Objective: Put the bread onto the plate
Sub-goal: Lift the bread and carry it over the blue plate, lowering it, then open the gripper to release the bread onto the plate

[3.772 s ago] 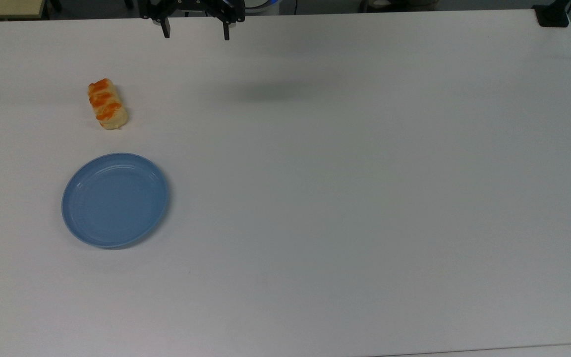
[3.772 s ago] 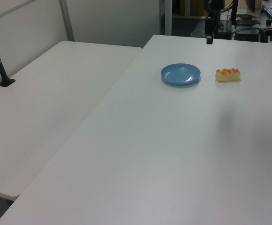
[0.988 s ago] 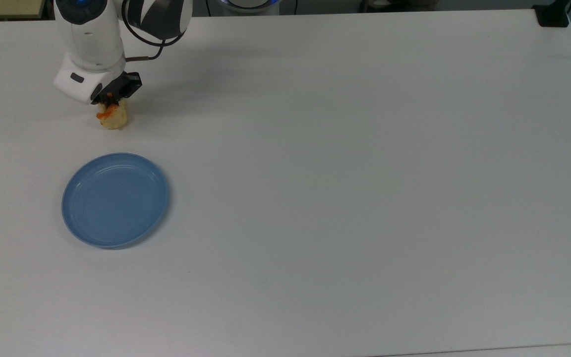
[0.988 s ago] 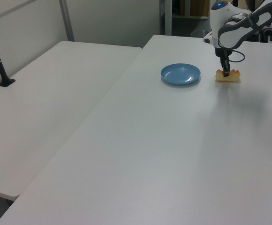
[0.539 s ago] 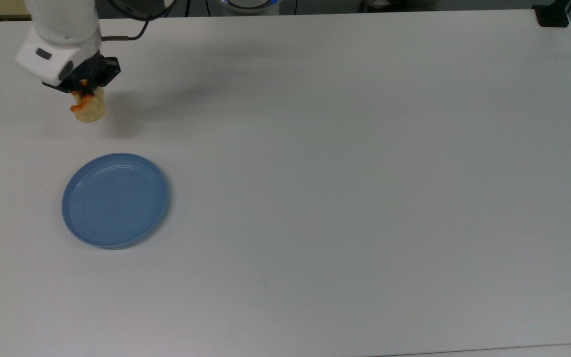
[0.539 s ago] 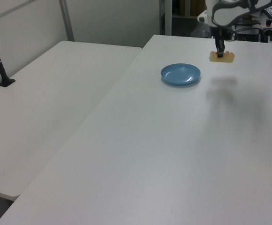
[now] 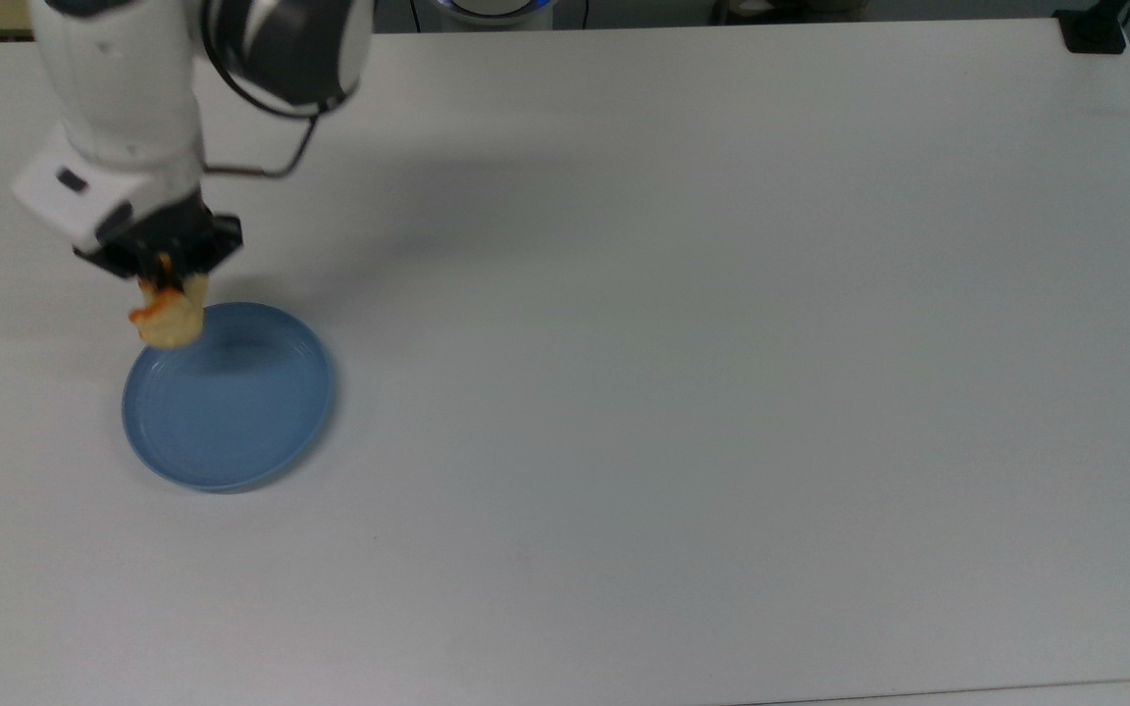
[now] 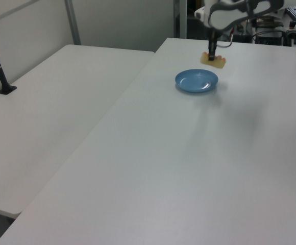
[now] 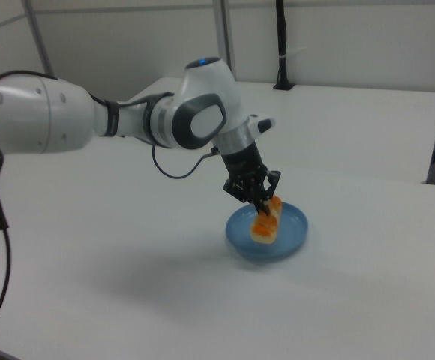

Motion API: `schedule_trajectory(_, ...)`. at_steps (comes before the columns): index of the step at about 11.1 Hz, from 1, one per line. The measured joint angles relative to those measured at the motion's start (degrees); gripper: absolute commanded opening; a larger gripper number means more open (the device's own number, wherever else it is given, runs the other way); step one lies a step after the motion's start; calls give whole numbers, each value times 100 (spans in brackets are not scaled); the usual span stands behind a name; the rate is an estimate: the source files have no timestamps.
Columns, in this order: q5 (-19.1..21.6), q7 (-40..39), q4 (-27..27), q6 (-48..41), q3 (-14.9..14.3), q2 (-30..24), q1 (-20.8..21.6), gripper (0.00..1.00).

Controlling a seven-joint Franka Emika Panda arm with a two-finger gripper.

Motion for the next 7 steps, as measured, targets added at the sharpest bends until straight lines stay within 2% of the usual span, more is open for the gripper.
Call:
schedule_trajectory(3, 0, 655, 263, 481, 168, 733, 15, 22)
schedule_trajectory(4, 1, 837, 297, 628, 194, 836, 14, 81)
schedule_trajectory(5, 1, 1039, 313, 769, 213, 883, 14, 100)
schedule_trajectory(7, 1, 1160, 344, 839, 216, 898, 14, 100)
